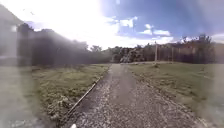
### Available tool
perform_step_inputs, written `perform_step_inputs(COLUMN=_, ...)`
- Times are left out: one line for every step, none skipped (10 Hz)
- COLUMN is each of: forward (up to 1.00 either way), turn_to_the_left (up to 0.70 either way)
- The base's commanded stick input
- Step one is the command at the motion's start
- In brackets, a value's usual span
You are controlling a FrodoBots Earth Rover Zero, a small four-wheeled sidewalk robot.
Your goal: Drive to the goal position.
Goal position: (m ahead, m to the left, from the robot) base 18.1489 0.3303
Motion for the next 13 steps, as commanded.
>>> perform_step_inputs(forward=1.0, turn_to_the_left=0.0)
perform_step_inputs(forward=1.0, turn_to_the_left=0.0)
perform_step_inputs(forward=1.0, turn_to_the_left=0.0)
perform_step_inputs(forward=1.0, turn_to_the_left=0.0)
perform_step_inputs(forward=1.0, turn_to_the_left=0.0)
perform_step_inputs(forward=1.0, turn_to_the_left=0.0)
perform_step_inputs(forward=1.0, turn_to_the_left=0.0)
perform_step_inputs(forward=1.0, turn_to_the_left=-0.1)
perform_step_inputs(forward=1.0, turn_to_the_left=-0.21)
perform_step_inputs(forward=1.0, turn_to_the_left=-0.31)
perform_step_inputs(forward=1.0, turn_to_the_left=0.0)
perform_step_inputs(forward=1.0, turn_to_the_left=0.0)
perform_step_inputs(forward=1.0, turn_to_the_left=0.0)
